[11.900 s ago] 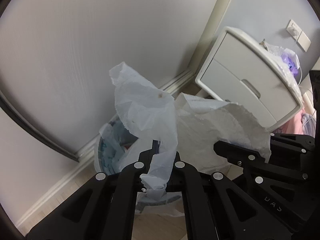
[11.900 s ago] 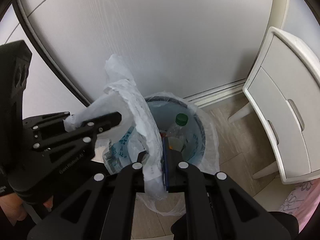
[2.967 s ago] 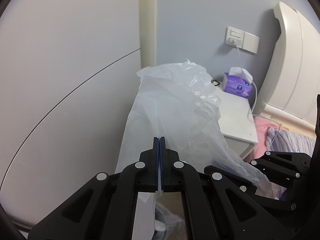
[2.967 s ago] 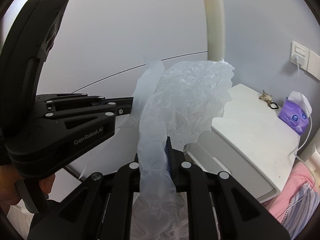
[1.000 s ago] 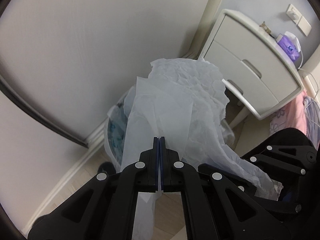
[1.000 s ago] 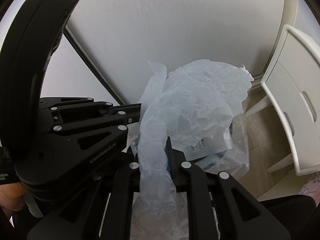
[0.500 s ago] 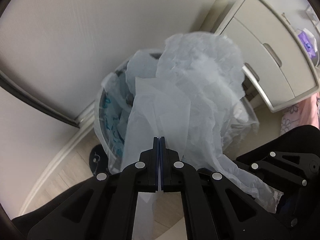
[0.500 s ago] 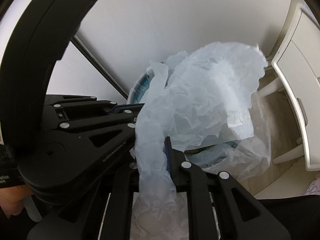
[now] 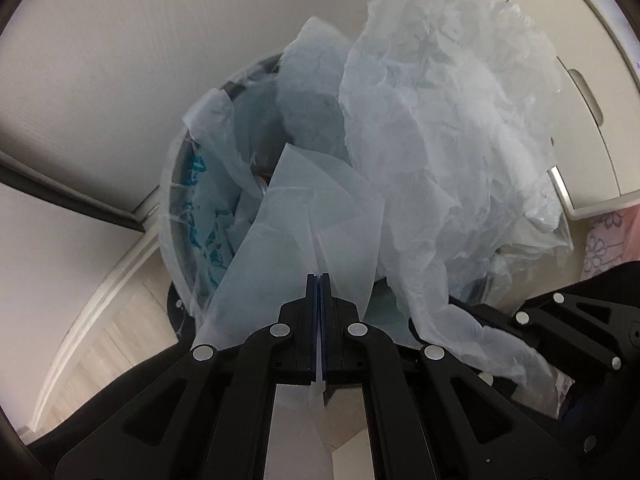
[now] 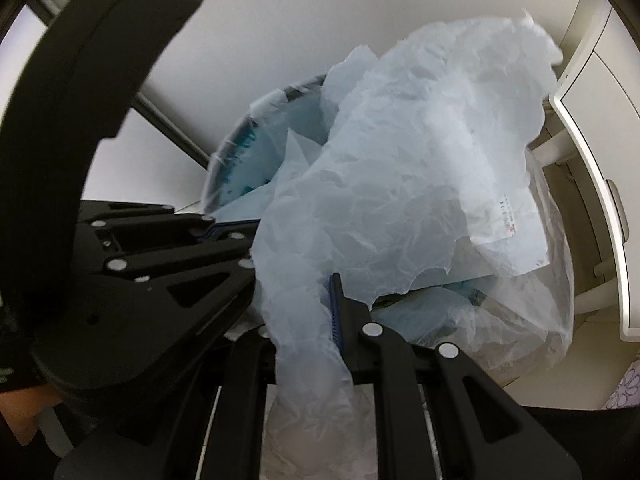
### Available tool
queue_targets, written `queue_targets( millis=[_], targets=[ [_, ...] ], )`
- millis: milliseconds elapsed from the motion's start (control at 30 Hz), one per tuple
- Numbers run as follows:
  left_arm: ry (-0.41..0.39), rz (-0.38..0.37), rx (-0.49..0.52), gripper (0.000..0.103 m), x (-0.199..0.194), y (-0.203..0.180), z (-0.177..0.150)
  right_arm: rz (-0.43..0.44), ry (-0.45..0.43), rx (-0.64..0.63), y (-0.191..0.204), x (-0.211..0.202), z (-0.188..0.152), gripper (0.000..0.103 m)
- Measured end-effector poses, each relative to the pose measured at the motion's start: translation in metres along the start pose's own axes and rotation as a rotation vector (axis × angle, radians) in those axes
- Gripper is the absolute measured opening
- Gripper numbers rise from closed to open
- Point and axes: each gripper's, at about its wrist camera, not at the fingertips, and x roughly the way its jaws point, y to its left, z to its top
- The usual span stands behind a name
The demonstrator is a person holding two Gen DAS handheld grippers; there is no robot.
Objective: Collect trash
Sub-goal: 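Lower the bubble wrap into the bin with both tools, then open both tools to release the bubble wrap into the bin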
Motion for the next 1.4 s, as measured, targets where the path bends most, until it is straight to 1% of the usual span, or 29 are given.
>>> queue_targets(
  millis=[300,367,400,433,467,600,800,867,900,933,967,1000,1033,1067,1100,1167,1200,1233,1267,1300,1333,1400],
  targets=[
    [0.048,0.015,-0.006,0.001,0.032,0.003,0.006,-0.022,0.052,0.004,-0.002,0.034,0.007,0.012],
    [0.053,0.016,-0.008,0.001,0.036,0.000,0.007,-0.027,0.061,0.008,-0.003,0.040,0.009,0.012],
    [0.054,0.014,-0.008,0.001,0.039,-0.001,0.008,-0.028,0.062,0.009,0.002,0.034,0.001,0.012],
    [0.055,0.012,-0.007,0.001,0.039,0.003,0.010,-0.031,0.064,0.009,0.002,0.033,0.001,0.012],
    [0.055,0.011,-0.007,0.001,0.040,0.002,0.010,-0.033,0.067,0.013,0.003,0.046,0.009,0.012],
    [0.060,0.011,-0.014,0.001,0.043,-0.001,0.014,-0.044,0.086,0.016,0.004,0.057,0.011,0.012],
    [0.061,0.029,-0.018,0.010,0.044,-0.011,0.016,-0.058,0.098,0.005,0.002,0.065,0.009,0.012],
    [0.048,0.036,-0.020,0.026,0.039,-0.015,0.017,-0.063,0.095,0.000,0.006,0.064,0.008,0.012],
    [0.036,0.048,-0.017,0.032,0.035,-0.017,0.018,-0.065,0.094,-0.005,0.006,0.063,0.007,0.012],
    [0.029,0.060,-0.020,0.048,0.033,-0.020,0.020,-0.073,0.093,-0.011,0.007,0.064,0.007,0.014],
    [0.022,0.070,-0.028,0.058,0.030,-0.019,0.022,-0.083,0.089,-0.019,0.008,0.062,0.005,0.017],
    [0.013,0.068,-0.043,0.058,0.026,-0.018,0.023,-0.094,0.082,-0.030,0.011,0.061,0.004,0.025],
    [0.009,0.060,-0.060,0.060,0.023,-0.016,0.024,-0.099,0.077,-0.035,0.012,0.060,0.004,0.031],
    [0.006,0.058,-0.067,0.064,0.021,-0.016,0.024,-0.101,0.074,-0.038,0.014,0.058,0.003,0.043],
    [-0.005,0.060,-0.074,0.065,0.016,-0.015,0.025,-0.104,0.064,-0.043,0.016,0.055,0.003,0.051],
    [-0.016,0.056,-0.076,0.066,0.009,-0.016,0.025,-0.106,0.051,-0.053,0.021,0.051,0.001,0.056],
    [-0.023,0.058,-0.075,0.067,0.004,-0.017,0.024,-0.107,0.048,-0.058,0.022,0.048,0.000,0.062],
    [-0.029,0.062,-0.074,0.071,0.001,-0.018,0.024,-0.107,0.044,-0.063,0.023,0.047,0.000,0.067],
    [-0.040,0.074,-0.073,0.077,-0.004,-0.019,0.023,-0.102,0.038,-0.066,0.025,0.044,-0.001,0.070],
    [-0.048,0.080,-0.073,0.079,-0.008,-0.020,0.023,-0.100,0.036,-0.068,0.027,0.042,-0.003,0.075],
    [-0.056,0.076,-0.070,0.082,-0.011,-0.017,0.021,-0.099,0.032,-0.073,0.027,0.037,-0.004,0.082],
    [-0.068,0.073,-0.067,0.090,-0.018,-0.017,0.020,-0.105,0.015,-0.088,0.035,0.032,-0.005,0.088]
  ],
)
